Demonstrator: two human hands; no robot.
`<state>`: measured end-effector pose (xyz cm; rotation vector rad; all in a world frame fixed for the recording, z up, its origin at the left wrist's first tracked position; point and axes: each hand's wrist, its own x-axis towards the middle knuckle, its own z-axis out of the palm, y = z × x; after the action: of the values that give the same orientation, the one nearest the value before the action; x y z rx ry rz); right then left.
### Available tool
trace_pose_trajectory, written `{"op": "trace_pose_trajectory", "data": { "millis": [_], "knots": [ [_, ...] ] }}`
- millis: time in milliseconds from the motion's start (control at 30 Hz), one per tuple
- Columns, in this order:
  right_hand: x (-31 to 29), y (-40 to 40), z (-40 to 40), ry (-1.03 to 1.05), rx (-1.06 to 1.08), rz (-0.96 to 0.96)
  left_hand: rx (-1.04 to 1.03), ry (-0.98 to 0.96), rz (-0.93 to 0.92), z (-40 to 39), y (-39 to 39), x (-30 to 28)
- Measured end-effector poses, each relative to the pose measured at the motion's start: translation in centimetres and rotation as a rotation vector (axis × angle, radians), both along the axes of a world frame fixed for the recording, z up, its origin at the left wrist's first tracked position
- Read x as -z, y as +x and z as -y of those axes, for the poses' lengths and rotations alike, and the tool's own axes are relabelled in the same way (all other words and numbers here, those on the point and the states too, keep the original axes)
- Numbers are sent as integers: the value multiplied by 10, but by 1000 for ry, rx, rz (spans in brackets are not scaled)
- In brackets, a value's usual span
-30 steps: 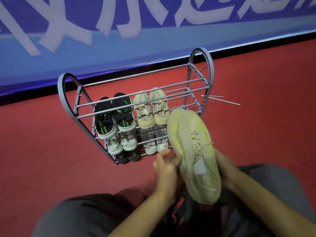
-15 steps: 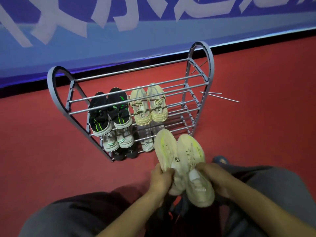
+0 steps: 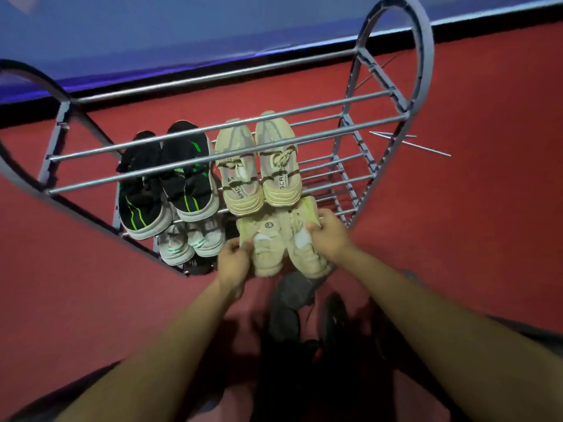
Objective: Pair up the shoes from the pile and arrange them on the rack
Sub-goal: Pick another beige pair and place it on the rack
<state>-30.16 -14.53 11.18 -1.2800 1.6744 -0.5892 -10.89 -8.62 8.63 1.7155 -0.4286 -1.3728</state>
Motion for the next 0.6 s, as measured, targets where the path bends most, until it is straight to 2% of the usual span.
{"op": "trace_pose_trajectory", "data": {
  "millis": [100,167,233,300,367,400,467,533,600],
  "knots": [
    [5,13,34,-68,-4,82,12,-35,-55,39,16,15],
    [15,19,45,-18,-64,-25,61,20,-36,57,22,30],
    [31,16,42,33,-297,-302,190,43,174,56,23,37],
    [47,13,32,12,-504,-458,397,-33,527,44,23,44],
    [63,9,29,-64,-578,-591,523,-133,837,34,20,57],
    [66,9,30,-89,-550,-641,558,-153,941,31,20,64],
    [73,7,36,-151,-452,-697,588,-194,1046,31,22,73],
    [80,0,41,-247,-408,-723,570,-256,1055,30,23,76],
    [84,-5,47,-310,-361,-623,490,-322,1041,31,25,72]
  ]
}}
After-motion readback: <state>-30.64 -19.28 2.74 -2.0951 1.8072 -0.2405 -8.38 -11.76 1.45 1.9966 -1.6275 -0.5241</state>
